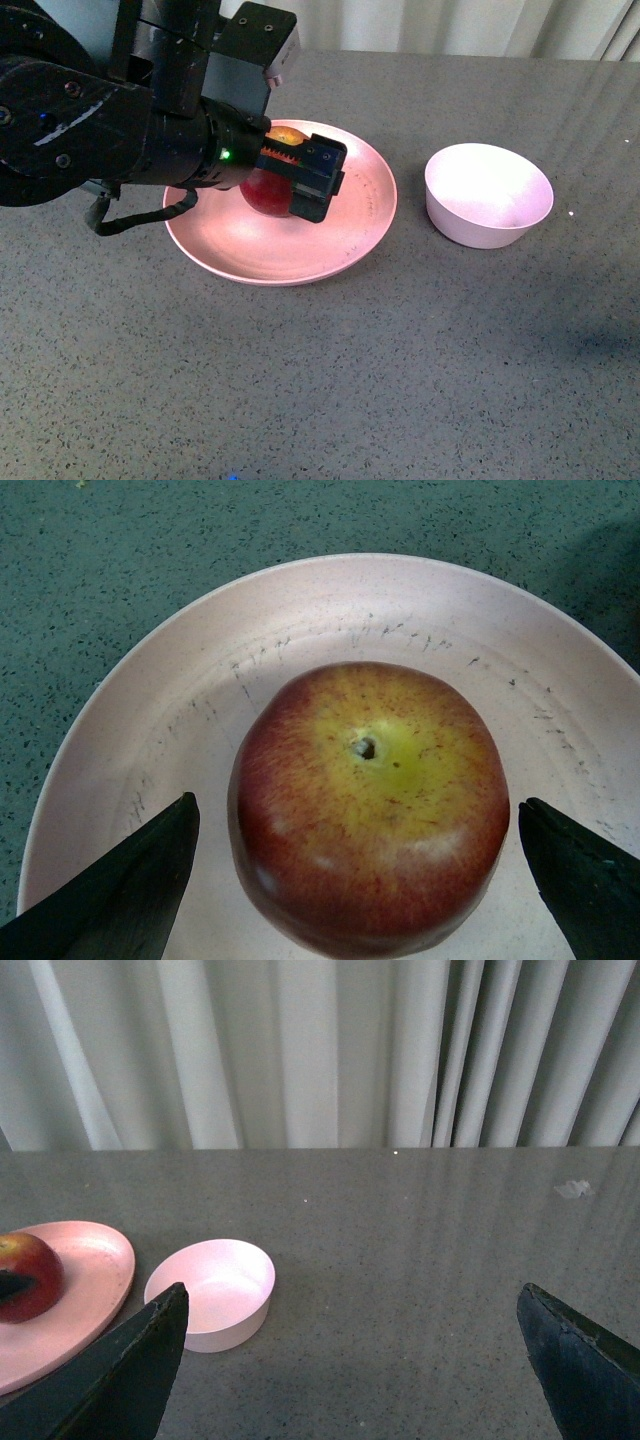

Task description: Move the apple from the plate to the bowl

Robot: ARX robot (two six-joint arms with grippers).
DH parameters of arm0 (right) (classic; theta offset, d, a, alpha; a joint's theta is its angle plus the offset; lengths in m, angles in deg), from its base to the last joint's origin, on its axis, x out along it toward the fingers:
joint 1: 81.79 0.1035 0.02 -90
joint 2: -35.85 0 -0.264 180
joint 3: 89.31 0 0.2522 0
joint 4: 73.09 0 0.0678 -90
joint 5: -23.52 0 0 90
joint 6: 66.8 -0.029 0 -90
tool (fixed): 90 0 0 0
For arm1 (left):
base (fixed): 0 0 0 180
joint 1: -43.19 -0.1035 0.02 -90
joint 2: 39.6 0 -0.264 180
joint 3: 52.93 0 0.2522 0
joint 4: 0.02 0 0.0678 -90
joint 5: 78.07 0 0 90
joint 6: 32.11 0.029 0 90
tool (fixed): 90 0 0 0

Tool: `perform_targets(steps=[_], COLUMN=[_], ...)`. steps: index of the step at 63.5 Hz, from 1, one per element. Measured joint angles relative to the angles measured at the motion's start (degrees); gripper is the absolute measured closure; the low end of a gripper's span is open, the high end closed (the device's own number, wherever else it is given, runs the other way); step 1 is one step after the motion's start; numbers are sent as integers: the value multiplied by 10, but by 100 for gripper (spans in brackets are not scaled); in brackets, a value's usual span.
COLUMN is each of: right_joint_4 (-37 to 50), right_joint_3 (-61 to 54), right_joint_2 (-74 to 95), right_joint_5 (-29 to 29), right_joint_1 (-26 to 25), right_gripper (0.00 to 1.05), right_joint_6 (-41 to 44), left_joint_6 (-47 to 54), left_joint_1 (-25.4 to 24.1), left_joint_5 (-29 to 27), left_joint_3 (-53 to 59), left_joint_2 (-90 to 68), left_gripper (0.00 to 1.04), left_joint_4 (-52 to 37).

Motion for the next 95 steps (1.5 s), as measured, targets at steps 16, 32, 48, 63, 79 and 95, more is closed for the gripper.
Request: perform_targets(steps=[16, 32, 48, 63, 79, 95], right_joint_4=[0, 0, 0, 0, 0, 0], right_joint_3=[0, 0, 0, 0, 0, 0], right_joint_2=[0, 0, 0, 0, 0, 0], right_joint_5=[0, 0, 0, 0, 0, 0], right_joint_1=[0, 0, 0, 0, 0, 0], right_gripper=[9, 9, 9, 9, 9, 9], right_joint_6=[0, 0, 0, 0, 0, 0], left_joint_6=[3, 5, 3, -9, -28, -44], left_joint_1=[12, 17, 36, 71, 113, 148], left_joint_5=[-10, -27, -24, -21, -21, -20], left_joint_3=[-27, -31, -31, -55, -108, -157], left_joint_2=[-15, -20, -3, 28, 25, -5], left_gripper=[9, 32, 37, 37, 37, 37], left_joint_4=[9, 11, 16, 26, 45, 56])
